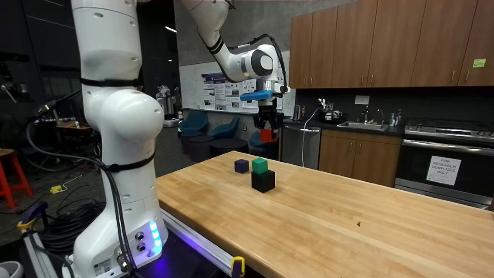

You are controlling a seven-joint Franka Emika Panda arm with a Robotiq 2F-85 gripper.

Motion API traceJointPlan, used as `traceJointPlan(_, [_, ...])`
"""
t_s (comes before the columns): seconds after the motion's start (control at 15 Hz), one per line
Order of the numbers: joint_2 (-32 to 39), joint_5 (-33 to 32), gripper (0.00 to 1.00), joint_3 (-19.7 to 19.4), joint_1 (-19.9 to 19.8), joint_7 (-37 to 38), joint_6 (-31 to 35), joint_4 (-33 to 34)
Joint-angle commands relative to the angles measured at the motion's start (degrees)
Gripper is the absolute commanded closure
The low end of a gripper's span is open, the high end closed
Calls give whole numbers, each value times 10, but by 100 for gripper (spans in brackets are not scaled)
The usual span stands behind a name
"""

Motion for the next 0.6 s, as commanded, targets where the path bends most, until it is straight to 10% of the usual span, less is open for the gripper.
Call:
traceJointPlan(0.0, [-39,13,70,-14,-14,-42,12,-36])
traceJointPlan(0.53, [-103,28,70,-30,-24,-67,17,-107])
